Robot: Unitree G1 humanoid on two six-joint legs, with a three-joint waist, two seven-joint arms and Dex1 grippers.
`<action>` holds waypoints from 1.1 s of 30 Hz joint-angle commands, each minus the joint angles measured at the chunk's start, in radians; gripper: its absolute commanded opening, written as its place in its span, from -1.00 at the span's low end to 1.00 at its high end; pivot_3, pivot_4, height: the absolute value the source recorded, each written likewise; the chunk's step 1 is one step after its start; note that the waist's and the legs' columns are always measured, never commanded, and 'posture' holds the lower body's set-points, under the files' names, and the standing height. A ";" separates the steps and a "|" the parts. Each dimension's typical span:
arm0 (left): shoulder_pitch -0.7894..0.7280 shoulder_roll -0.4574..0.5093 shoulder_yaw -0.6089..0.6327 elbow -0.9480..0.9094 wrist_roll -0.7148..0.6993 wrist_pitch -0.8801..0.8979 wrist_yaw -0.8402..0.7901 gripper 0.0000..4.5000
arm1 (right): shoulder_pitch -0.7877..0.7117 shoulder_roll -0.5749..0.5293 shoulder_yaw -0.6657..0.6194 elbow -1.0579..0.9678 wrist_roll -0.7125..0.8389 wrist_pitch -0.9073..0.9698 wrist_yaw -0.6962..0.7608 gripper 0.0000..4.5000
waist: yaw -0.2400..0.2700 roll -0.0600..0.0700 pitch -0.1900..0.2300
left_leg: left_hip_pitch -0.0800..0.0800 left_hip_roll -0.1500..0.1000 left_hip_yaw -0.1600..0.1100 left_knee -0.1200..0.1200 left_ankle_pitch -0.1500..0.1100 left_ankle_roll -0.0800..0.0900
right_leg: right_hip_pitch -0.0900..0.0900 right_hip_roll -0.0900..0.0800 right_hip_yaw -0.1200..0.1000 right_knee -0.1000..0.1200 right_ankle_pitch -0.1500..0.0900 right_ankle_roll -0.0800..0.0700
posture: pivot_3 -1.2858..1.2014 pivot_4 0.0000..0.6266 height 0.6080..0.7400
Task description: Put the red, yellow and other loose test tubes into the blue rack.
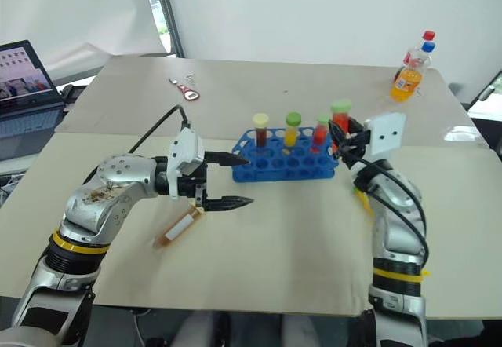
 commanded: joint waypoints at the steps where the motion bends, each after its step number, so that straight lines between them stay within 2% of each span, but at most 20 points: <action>1: 0.005 0.003 0.033 -0.028 -0.026 0.000 0.001 1.00 | -0.021 0.006 0.016 0.030 -0.006 -0.099 -0.033 -0.56 | -0.002 0.000 0.000 | 0.000 0.000 0.000 0.000 0.000 0.000 | 0.000 0.000 0.000 0.000 0.000 0.000 | 0.03 -0.52 0.26; 20: -0.004 0.016 0.041 -0.047 -0.040 0.043 0.016 1.00 | -0.062 0.071 0.088 0.242 -0.041 -0.313 -0.183 -0.56 | -0.003 0.000 0.000 | 0.000 0.000 -0.002 0.000 0.000 0.000 | 0.000 0.000 0.000 0.000 0.000 0.000 | 0.03 -0.52 0.26; 33: -0.031 -0.030 0.061 -0.074 -0.087 0.136 0.113 1.00 | -0.004 0.186 0.073 0.215 -0.021 -0.342 -0.322 -0.56 | -0.006 0.000 0.000 | 0.000 0.000 -0.008 0.000 0.000 0.000 | 0.000 0.000 0.000 0.002 0.000 0.000 | 0.03 -0.52 0.26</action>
